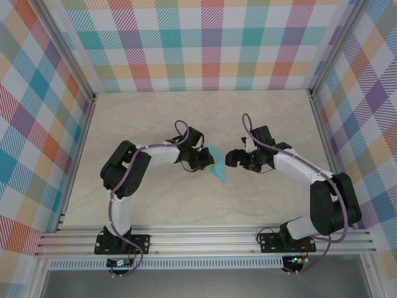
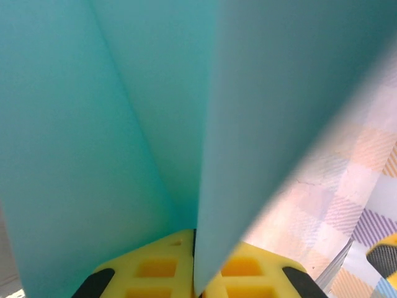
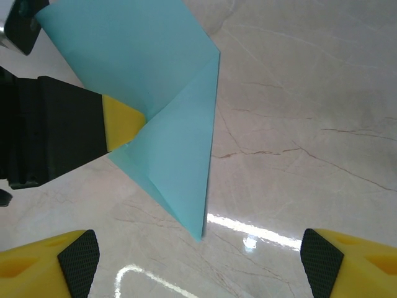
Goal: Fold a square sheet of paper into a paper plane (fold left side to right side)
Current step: Pick up the paper from the center of the table, then place the paper at the center of the table.
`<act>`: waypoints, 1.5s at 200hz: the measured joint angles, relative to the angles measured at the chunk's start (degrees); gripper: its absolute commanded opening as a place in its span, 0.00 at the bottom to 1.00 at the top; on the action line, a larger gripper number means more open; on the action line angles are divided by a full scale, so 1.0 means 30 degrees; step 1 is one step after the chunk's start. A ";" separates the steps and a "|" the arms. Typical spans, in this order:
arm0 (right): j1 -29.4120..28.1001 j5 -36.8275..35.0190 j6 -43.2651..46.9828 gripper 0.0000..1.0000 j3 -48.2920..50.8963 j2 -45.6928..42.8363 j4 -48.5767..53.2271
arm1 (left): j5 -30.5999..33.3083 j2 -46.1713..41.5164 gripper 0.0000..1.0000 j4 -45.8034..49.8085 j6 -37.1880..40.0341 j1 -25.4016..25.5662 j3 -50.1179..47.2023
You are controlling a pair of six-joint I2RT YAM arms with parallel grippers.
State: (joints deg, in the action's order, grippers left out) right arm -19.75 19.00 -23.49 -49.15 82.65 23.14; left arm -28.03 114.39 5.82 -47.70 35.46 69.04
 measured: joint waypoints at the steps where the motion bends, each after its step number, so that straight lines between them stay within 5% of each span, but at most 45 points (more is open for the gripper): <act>1: 0.0036 0.0073 0.0000 0.87 0.0029 0.0000 -0.0036 | -0.0007 -0.0015 0.08 0.0000 0.0029 -0.0007 0.0000; 40: 0.1508 0.3927 0.0510 0.77 0.1195 -0.0015 -0.1690 | -0.1239 -0.1195 0.07 0.0044 0.3344 -0.0335 -0.0029; 106: 0.2674 0.9071 0.0080 0.75 0.3257 0.1362 -0.7934 | -0.5384 -0.3687 0.07 -0.0903 0.7788 -0.1122 -0.1115; 150: 0.2681 1.1701 -0.1552 0.59 0.3541 0.2943 -1.2240 | -0.7395 -0.3730 0.07 -0.1501 0.8721 -0.1122 -0.1348; 178: 0.2674 1.2590 -0.2302 0.37 0.3563 0.2958 -1.3777 | -0.7876 -0.3730 0.09 -0.1617 0.8845 -0.1122 -0.1348; 200: 0.2681 1.2932 -0.2594 0.16 0.3657 0.2922 -1.4251 | -0.8014 -0.3723 0.19 -0.1800 0.8859 -0.1122 -0.1348; 224: 0.2681 1.3063 -0.2710 0.00 0.3752 0.2892 -1.4484 | -0.7978 -0.3723 0.44 -0.1938 0.9049 -0.1144 -0.1333; 266: 0.2674 1.2458 -0.2885 0.00 0.3781 0.1996 -1.3653 | -0.7096 -0.3738 0.77 -0.0029 1.0258 -0.1829 -0.0685; 300: 0.2674 1.1351 -0.2892 0.00 0.3781 0.0758 -1.2597 | -0.5792 -0.4452 0.77 0.1829 1.0979 -0.3745 -0.0342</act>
State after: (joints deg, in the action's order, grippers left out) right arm -11.73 53.06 -32.16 -37.80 84.93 -14.66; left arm -45.41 101.03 11.31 -14.76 24.23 68.01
